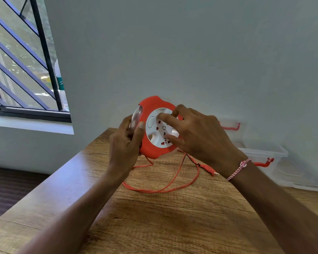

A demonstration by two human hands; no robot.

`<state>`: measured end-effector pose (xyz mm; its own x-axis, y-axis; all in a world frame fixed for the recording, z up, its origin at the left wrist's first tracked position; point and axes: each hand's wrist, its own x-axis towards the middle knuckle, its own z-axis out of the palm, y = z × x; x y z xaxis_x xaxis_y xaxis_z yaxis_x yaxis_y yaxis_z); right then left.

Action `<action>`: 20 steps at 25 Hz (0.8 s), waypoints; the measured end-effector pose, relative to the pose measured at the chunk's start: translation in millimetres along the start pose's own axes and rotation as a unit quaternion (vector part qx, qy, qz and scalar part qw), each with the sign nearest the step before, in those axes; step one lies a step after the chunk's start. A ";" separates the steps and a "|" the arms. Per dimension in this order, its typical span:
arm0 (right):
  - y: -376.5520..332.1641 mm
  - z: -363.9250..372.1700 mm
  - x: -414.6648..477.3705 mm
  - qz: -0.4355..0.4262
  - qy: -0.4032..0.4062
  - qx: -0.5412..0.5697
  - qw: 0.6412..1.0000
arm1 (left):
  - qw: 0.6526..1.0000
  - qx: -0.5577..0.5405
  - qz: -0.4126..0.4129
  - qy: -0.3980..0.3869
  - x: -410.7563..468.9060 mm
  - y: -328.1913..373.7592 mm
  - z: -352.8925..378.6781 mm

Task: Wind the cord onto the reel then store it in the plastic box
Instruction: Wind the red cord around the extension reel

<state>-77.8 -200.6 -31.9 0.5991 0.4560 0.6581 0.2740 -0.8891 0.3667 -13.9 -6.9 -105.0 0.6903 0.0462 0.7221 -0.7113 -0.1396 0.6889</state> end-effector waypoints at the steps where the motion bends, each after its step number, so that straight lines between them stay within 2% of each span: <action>1: -0.7 -1.8 0.3 0.013 0.010 0.009 1.000 | 1.000 0.002 0.010 0.002 -0.9 2.0 0.6; 6: -16.3 -1.5 -2.5 0.072 0.061 0.042 0.995 | 0.999 0.017 0.040 0.028 -5.8 6.2 3.1; 11: -26.1 6.1 -4.3 0.086 0.109 0.055 0.989 | 0.998 0.022 0.043 0.042 -7.2 7.9 7.2; 15: -30.4 13.1 -4.4 0.128 0.104 0.123 0.979 | 0.996 0.035 0.061 0.051 -8.4 5.3 6.8; 18: -33.0 14.9 -2.3 0.244 0.114 0.223 0.937 | 0.994 0.043 0.089 0.056 -11.6 4.3 10.5; 19: -34.1 14.7 -1.0 0.295 0.103 0.274 0.910 | 0.993 0.042 0.095 0.054 -12.3 3.7 11.3; 20: -35.7 14.8 -0.1 0.347 0.086 0.348 0.867 | 0.993 0.045 0.100 0.051 -12.9 3.0 11.7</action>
<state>-76.5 -169.5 -54.8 0.6963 -0.2526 0.6719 0.3159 -0.7327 -0.6028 -23.4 -19.5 -113.0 0.5153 0.1081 0.8502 -0.8156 -0.2428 0.5252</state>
